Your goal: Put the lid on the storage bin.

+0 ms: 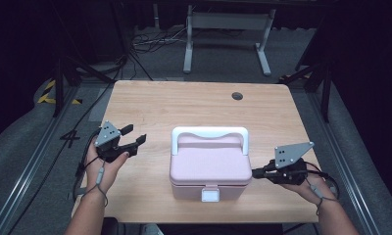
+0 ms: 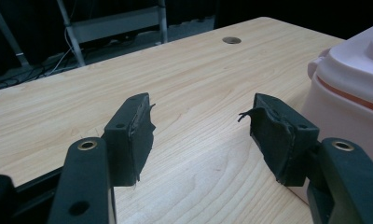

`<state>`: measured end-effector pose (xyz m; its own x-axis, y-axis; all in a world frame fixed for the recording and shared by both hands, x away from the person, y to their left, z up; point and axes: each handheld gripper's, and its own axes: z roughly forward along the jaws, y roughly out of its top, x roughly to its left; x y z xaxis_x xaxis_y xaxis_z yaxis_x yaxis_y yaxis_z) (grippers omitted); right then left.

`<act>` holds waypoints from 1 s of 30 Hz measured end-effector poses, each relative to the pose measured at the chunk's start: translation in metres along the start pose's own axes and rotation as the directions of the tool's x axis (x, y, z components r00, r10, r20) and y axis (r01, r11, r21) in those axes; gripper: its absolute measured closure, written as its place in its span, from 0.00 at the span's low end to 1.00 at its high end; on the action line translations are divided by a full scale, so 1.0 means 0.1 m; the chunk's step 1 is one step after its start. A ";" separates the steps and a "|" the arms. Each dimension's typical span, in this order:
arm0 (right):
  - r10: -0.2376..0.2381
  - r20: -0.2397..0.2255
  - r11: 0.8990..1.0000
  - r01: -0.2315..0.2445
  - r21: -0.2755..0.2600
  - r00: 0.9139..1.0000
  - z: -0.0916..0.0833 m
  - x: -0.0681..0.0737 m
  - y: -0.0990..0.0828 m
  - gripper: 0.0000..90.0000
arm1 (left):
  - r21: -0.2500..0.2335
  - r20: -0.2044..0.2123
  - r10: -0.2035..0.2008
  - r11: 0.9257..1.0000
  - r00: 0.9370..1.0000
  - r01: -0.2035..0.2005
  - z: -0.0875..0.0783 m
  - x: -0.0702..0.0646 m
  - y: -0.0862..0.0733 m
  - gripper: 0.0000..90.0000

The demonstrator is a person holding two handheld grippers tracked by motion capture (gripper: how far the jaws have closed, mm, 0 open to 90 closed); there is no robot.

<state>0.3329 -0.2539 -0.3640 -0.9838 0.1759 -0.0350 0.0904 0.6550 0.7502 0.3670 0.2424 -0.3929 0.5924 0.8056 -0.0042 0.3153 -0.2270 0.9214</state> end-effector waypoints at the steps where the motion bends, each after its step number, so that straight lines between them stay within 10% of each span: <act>1: 0.001 0.001 1.000 -0.001 0.009 1.000 0.00 0.00 0.00 1.00 | 0.000 0.001 0.000 1.000 1.000 0.000 0.00 0.00 0.00 0.44; 11: -0.013 0.008 0.999 0.012 0.044 1.000 -0.06 -0.05 -0.04 1.00 | 0.001 -0.002 0.002 1.000 1.000 -0.002 -0.05 -0.02 -0.01 0.44; 18: 0.005 0.059 0.988 0.004 -0.156 0.998 -0.32 -0.13 0.03 0.88 | 0.006 -0.001 0.006 1.000 1.000 -0.006 -0.12 -0.06 -0.06 0.43; 25: 0.139 0.217 0.915 -0.042 -0.401 0.966 -0.46 -0.30 0.09 0.64 | 0.022 -0.044 -0.021 1.000 0.999 0.022 -0.26 -0.05 -0.17 0.43; 30: 0.250 0.323 0.904 -0.100 -0.416 0.913 -0.47 -0.43 0.05 0.57 | 0.035 -0.070 -0.037 0.999 0.997 0.040 -0.30 -0.05 -0.20 0.43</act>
<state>0.3682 -0.2925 -0.3275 -0.8255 0.5614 -0.0580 0.1156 0.2688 0.9562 0.3355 0.2596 -0.3997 0.5269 0.8498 -0.0116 0.3642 -0.2135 0.9065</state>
